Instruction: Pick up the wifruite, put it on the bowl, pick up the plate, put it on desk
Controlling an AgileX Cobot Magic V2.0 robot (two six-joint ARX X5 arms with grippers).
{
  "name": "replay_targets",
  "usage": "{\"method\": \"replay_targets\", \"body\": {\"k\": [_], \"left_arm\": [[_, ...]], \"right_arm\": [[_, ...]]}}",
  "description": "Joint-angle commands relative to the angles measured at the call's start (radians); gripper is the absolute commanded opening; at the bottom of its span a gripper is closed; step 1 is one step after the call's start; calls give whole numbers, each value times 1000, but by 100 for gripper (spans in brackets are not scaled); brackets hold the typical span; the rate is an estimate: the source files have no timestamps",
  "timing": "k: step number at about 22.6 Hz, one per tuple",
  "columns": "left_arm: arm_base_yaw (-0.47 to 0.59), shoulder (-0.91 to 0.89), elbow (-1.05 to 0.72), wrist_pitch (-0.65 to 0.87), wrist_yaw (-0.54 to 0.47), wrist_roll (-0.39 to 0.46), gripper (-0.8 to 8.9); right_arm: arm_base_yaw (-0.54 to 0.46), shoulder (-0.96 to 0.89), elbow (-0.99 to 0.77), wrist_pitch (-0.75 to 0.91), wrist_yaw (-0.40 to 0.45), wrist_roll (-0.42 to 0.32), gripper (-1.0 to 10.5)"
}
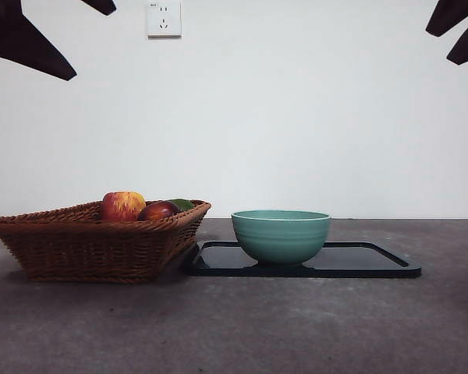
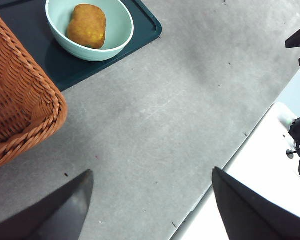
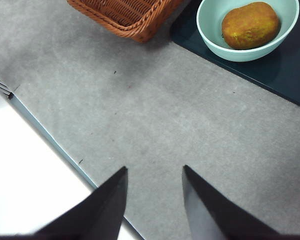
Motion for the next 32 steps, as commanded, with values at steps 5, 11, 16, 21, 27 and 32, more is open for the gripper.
{"method": "replay_targets", "body": {"k": [5,11,16,21,27,32], "left_arm": [[-5,7,8,7,6,11,375],[-5,7,8,8,6,12,376],[-5,7,8,6,6,11,376],[-5,7,8,8,6,11,375],[-16,15,10,38,-19,-4,376],[-24,132,127,64,-92,-3,376]], "right_arm": [[9,5,7,-2,-3,-14,176],[9,4,7,-6,-3,-14,176],[9,5,7,-4,-3,-14,176],[9,4,7,-6,-5,-6,176],[9,5,7,-5,-5,-7,176],[9,5,7,-5,-5,-7,176]]}}
